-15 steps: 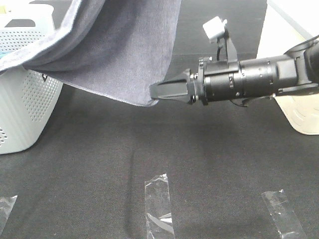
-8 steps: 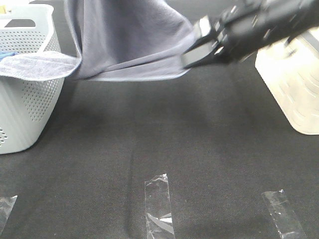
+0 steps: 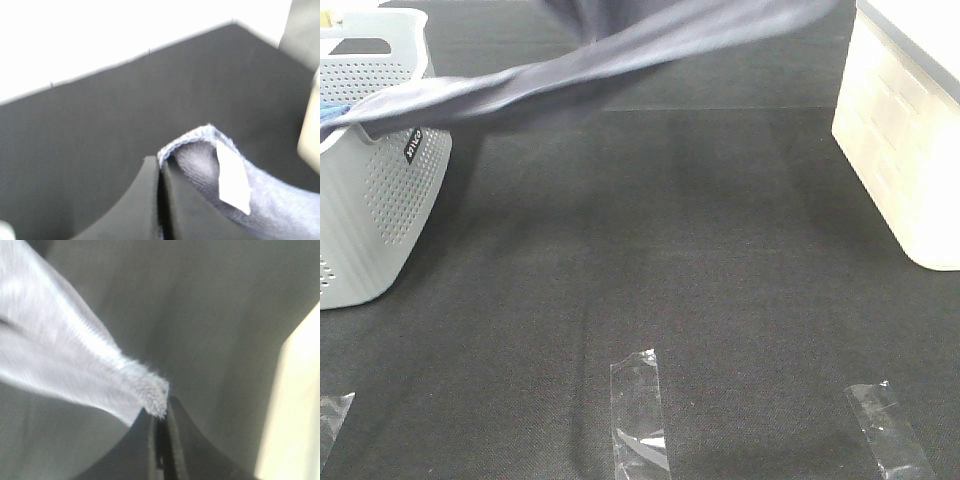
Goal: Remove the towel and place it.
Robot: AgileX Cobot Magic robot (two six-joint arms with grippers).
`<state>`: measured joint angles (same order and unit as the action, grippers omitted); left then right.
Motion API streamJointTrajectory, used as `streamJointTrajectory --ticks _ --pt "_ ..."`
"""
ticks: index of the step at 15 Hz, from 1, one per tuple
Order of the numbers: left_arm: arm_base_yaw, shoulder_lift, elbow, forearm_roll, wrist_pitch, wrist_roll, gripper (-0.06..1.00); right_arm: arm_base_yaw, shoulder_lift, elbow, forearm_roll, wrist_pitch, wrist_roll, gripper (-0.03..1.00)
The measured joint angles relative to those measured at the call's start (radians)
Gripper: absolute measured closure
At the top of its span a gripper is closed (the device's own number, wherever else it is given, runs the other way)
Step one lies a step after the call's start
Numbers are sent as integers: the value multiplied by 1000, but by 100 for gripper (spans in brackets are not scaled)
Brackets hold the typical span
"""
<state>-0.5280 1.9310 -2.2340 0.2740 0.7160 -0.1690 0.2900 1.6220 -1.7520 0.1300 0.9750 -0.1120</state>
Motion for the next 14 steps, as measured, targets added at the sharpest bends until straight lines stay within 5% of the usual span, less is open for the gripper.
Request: streamJointTrajectory --ticks 6,10,14 --pt "0 -164 0 69 -71 -1 94 0 0 -277 -125 0 1 97" --pt "0 -216 0 99 -77 -1 94 0 -1 -332 -208 -25 -2 97" --pt "0 -160 0 128 34 0 94 0 26 -332 -201 26 -3 97"
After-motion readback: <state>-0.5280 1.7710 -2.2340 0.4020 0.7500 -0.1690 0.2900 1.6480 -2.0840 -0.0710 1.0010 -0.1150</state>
